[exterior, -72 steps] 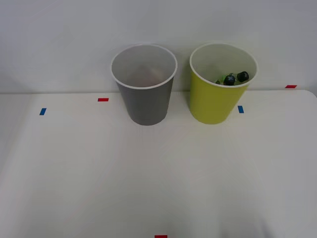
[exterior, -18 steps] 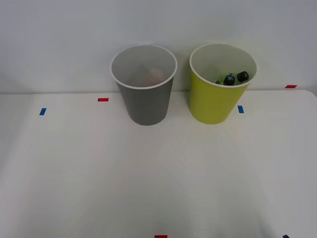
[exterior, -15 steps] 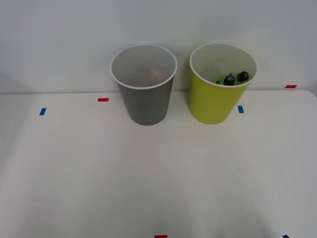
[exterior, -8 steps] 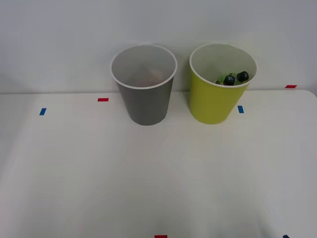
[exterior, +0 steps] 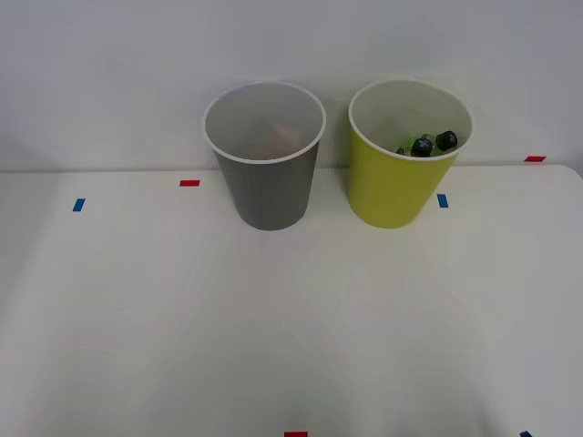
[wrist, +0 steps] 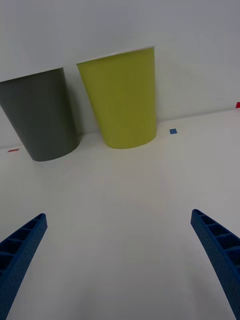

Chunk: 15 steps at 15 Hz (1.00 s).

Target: Put cans in the gray bin, plastic bottles in the light green bin

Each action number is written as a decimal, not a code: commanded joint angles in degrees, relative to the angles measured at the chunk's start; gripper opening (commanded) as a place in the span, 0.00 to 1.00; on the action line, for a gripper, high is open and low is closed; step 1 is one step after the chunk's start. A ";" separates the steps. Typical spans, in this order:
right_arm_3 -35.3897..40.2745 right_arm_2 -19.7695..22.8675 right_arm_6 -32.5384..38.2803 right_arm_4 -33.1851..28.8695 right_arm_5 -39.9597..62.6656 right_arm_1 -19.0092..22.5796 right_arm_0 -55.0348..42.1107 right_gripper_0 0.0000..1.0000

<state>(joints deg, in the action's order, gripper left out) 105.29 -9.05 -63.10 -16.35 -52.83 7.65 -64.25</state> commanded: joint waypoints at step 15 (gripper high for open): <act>0.00 0.00 0.00 0.00 0.01 0.00 0.00 1.00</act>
<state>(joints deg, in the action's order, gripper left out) 105.29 -9.05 -63.10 -16.35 -52.82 7.65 -64.25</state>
